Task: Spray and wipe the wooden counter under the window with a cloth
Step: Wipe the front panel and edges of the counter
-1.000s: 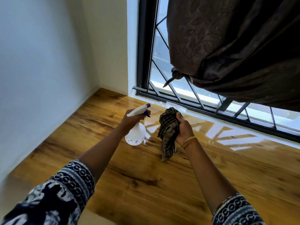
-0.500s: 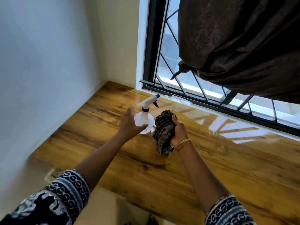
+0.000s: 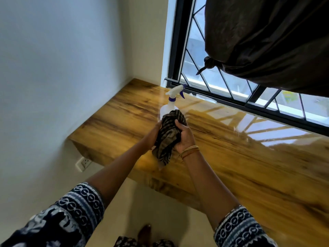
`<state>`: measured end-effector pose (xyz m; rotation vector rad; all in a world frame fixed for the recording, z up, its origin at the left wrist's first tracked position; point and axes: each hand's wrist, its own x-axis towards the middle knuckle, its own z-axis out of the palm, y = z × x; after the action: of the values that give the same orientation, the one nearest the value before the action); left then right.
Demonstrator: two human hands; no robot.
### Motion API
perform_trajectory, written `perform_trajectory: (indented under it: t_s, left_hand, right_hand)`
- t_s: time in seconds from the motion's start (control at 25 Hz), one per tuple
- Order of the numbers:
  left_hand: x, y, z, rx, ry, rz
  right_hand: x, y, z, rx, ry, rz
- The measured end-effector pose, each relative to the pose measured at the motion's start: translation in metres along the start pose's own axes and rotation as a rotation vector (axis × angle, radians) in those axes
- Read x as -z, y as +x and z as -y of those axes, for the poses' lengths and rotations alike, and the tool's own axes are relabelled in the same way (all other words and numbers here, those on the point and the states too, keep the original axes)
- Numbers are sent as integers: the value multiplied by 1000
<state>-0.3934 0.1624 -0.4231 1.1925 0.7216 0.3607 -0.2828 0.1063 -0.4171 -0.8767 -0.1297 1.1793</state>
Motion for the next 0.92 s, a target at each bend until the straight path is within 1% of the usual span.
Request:
perform_trajectory:
  t_s: [0.08,0.16,0.2,0.28,0.36,0.44,0.52,0.68,0.76,0.84,0.92]
  left_hand:
    - [0,-25,11,64,39,-7]
    - [0,-51,24,134,-23,-37]
    - [-1,-63,30,134,-59,-58]
    - [-4,-92,43,115,-32,-152]
    - [-6,-118,54,70,38,-297]
    - [-6,-140,62,27,-24,-401]
    - [-1,-162,69,24,-93,-459]
    - [18,-188,77,34,-219,-479]
    - [28,-195,78,22,-279,-457]
    - [46,-202,85,60,-313,-431]
    - [69,-201,92,102,-330,-380]
  right_hand:
    - [0,-22,-4,0,11,60]
    - [8,-46,-10,-39,29,73]
    - [13,-57,-15,-70,29,70]
    - [18,-81,-30,-124,-14,65]
    - [22,-105,-49,-115,-74,51]
    - [24,-129,-67,-112,-90,34]
    - [22,-146,-80,-129,-85,20]
    - [22,-152,-110,-99,-113,-22]
    - [20,-149,-129,-145,-133,-47]
    - [13,-148,-157,-190,-150,-72]
    - [6,-143,-181,-180,-151,-124]
